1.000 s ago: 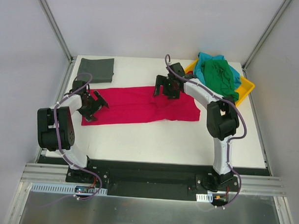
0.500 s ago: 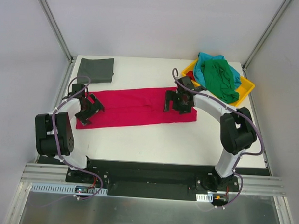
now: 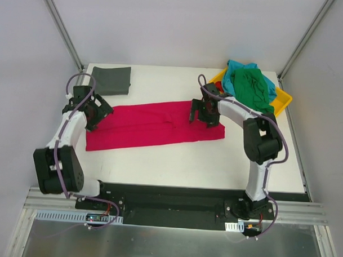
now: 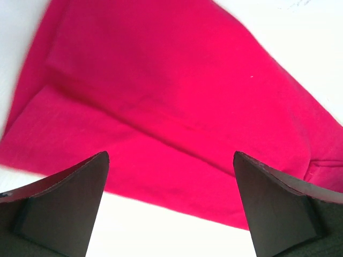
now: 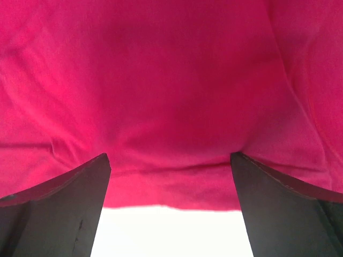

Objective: Fold and stack the t-shirts
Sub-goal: Rotate the tshirt 90 degrees

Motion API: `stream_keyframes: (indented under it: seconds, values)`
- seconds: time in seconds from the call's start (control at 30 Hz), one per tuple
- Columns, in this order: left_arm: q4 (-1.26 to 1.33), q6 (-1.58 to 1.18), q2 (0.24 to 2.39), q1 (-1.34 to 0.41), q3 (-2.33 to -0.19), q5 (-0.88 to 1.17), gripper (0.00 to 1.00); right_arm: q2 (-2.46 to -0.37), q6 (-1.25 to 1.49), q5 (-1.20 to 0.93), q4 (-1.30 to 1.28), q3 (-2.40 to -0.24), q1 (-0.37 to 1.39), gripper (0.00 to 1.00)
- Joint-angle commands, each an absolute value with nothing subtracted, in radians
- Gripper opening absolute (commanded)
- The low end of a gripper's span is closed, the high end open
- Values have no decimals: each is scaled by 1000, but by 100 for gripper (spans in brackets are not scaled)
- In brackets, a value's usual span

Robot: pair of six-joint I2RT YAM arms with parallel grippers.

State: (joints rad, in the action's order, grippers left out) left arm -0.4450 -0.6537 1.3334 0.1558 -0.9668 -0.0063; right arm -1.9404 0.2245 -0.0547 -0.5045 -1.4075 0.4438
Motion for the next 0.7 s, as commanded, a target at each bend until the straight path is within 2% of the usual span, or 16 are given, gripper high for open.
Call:
stream_keyframes:
  seconds: [0.0,0.2,0.33,0.47,0.57,0.67]
  values:
    - [-381,-594,1538,143,-1038,211,99,-2080,201,-18,-603,-1590,443,96]
    - [-367,-563,1678,143,-1039,224,99,-2226,149,-80,-663,-1813,453,96]
    - [-379,-583,1602,143,-912,153,99,-2339,158,-156,-661,-1978,449,96]
    - [-374,-617,1543,127,-795,189,99,-2498,187,-238,-690,-2221,448,96]
    - [-371,-643,1493,49,-712,222,99,-2598,216,-249,-683,-2388,433,96]
    - [-370,-722,1419,-95,-635,242,99,-2623,268,-232,-576,-2431,402,96]
